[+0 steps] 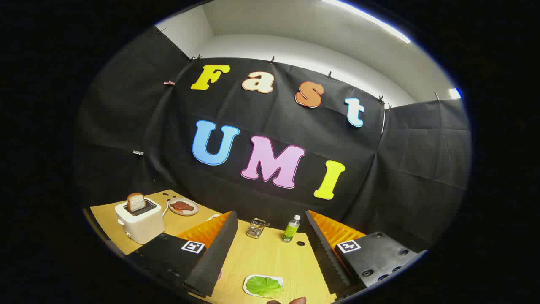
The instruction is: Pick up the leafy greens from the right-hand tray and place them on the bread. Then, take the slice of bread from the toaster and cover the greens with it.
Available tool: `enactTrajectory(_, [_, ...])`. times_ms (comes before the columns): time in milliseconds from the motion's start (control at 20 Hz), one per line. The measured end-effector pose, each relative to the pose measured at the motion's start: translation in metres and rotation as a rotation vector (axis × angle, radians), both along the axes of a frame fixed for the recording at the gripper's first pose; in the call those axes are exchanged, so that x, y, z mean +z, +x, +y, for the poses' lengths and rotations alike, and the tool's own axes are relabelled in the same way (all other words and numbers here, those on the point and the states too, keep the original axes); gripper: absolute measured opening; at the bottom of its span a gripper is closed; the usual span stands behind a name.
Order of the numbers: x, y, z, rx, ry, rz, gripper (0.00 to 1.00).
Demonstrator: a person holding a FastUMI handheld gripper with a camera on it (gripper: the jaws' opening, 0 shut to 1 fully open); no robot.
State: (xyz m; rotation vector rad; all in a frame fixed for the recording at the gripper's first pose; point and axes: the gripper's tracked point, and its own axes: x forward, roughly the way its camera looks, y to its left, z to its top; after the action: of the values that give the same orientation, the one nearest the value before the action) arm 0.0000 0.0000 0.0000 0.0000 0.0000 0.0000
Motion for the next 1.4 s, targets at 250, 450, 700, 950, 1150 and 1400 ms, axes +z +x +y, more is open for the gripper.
enactTrajectory(250, [-0.003,0.001,0.001,0.008,-0.003,0.007,0.97])
enactTrajectory(450, [-0.003,0.004,-0.001,0.007,-0.004,0.005,0.97])
enactTrajectory(700, [-0.005,0.008,-0.005,0.009,0.002,0.009,0.97])
enactTrajectory(950, [-0.01,0.013,-0.01,0.023,0.004,0.011,0.97])
enactTrajectory(1150, [-0.016,0.018,-0.019,0.048,-0.003,0.013,0.97])
enactTrajectory(1400, [-0.048,0.027,-0.031,0.145,-0.032,0.074,0.97])
